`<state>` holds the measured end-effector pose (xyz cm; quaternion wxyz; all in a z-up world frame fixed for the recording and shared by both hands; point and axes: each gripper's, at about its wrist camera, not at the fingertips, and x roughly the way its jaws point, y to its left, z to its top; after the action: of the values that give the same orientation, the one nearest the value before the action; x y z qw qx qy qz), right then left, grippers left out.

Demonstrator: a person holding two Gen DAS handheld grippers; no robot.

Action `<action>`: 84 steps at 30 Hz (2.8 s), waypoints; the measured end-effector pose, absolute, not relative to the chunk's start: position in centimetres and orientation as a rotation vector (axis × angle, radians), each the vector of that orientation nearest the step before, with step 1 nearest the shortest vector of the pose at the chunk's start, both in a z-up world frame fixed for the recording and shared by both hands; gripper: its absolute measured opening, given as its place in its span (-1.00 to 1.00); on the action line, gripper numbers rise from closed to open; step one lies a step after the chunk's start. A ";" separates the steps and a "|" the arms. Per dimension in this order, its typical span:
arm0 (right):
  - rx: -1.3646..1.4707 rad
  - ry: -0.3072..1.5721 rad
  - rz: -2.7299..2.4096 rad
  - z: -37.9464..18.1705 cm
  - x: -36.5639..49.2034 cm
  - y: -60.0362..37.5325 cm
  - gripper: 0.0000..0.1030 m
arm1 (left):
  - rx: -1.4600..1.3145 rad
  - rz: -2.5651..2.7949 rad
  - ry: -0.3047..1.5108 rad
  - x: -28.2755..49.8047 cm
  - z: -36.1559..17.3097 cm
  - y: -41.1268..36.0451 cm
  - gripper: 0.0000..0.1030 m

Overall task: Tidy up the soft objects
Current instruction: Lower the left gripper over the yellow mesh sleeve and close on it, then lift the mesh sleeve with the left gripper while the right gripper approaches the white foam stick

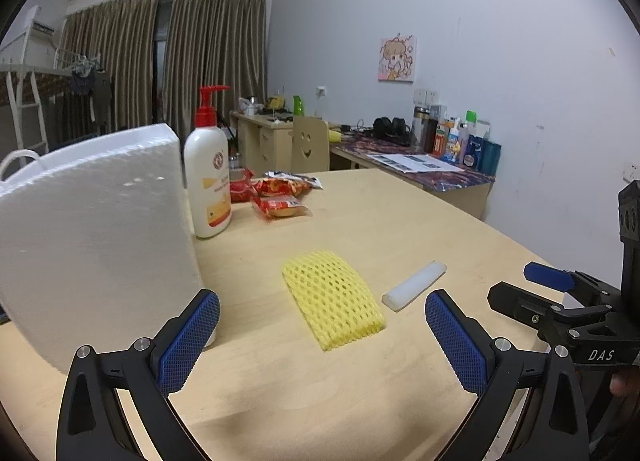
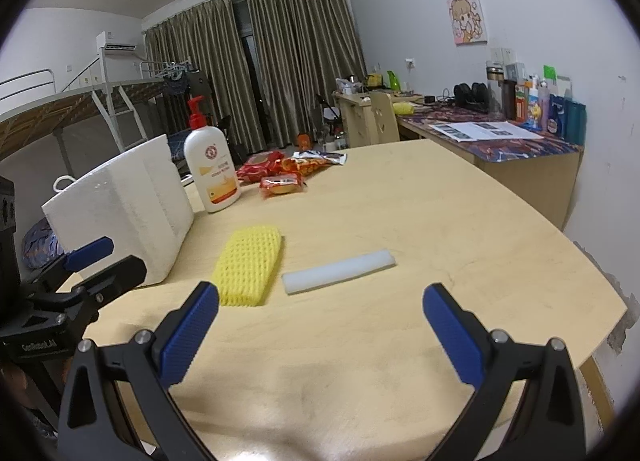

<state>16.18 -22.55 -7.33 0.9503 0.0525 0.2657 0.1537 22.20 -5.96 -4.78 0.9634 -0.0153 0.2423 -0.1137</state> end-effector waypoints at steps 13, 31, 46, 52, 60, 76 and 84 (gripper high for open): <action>0.126 0.577 0.318 -8.4 19.1 -23.4 1.00 | -0.066 -0.230 0.609 25.8 -6.2 -7.1 0.99; 0.157 0.597 0.311 -8.5 20.8 -25.0 1.00 | -0.062 -0.218 0.691 30.0 -6.9 -8.4 0.99; 0.104 0.646 0.339 -9.0 22.7 -24.5 1.00 | -0.115 -0.226 0.785 31.6 -8.6 -7.9 0.94; 0.104 0.658 0.344 -9.4 23.0 -24.6 1.00 | -0.101 -0.229 0.820 32.1 -9.2 -8.3 0.69; 0.105 0.679 0.339 -9.8 23.6 -24.9 1.00 | -0.090 -0.237 0.867 32.7 -9.8 -8.7 0.38; 0.074 0.705 0.352 -10.0 24.3 -24.3 1.00 | -0.041 -0.257 0.868 32.7 -9.8 -9.4 -0.50; 0.034 0.740 0.364 -10.3 24.9 -23.2 1.00 | -0.036 -0.265 0.840 32.1 -9.3 -9.2 -0.62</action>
<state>24.89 -23.19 -10.26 0.9160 0.0164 0.3597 0.1768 32.05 -9.18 -9.29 0.9045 -0.0175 0.4064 -0.1282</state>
